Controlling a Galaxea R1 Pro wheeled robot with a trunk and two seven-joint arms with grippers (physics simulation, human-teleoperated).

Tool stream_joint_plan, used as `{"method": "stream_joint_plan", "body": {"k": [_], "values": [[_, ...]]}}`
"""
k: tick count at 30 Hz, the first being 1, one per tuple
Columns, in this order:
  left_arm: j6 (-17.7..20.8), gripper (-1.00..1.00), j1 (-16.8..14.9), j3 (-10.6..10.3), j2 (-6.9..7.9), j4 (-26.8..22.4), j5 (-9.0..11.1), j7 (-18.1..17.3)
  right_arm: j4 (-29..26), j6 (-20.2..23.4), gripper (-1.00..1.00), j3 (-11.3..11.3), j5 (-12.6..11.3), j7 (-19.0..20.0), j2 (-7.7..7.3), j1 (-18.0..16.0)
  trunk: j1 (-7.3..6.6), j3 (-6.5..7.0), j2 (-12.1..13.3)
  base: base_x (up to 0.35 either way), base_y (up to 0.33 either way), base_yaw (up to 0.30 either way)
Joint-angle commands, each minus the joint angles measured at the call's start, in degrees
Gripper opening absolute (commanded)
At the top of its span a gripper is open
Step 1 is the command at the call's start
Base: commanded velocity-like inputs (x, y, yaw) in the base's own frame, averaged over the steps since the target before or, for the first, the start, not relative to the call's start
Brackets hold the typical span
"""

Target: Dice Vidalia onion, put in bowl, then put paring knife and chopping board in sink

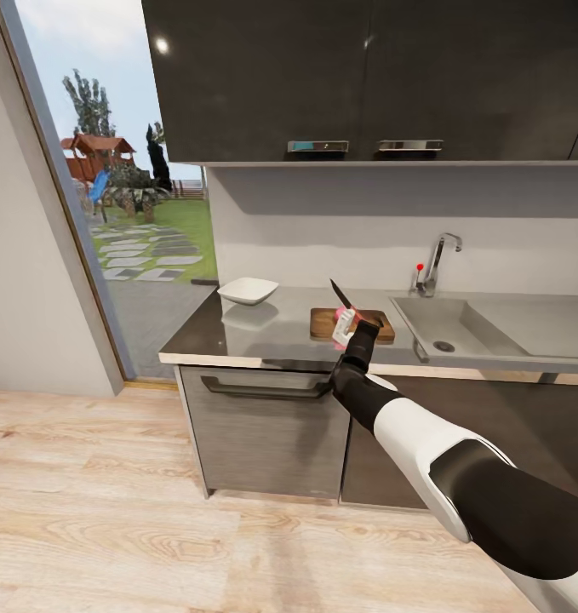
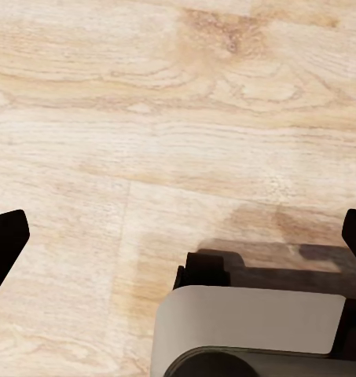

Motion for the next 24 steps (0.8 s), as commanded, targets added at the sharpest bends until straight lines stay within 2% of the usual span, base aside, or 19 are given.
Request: {"method": "stream_joint_plan", "body": {"k": [1,24], "values": [[-0.41,1.0,-0.1,-0.05,-0.01,0.24,0.39,-0.05,0.04,0.38,-1.0,0.23,0.16,0.0,0.0,-0.05,0.0,-0.06,-0.03,0.0,0.0,0.0],[-0.39,1.0,-0.1,-0.08,-0.01,0.24,0.39,-0.02,0.87,0.59,-1.0,0.35,0.08,0.25,0.0,-0.06,0.0,-0.06,-0.03,0.0,0.0,0.0]]}}
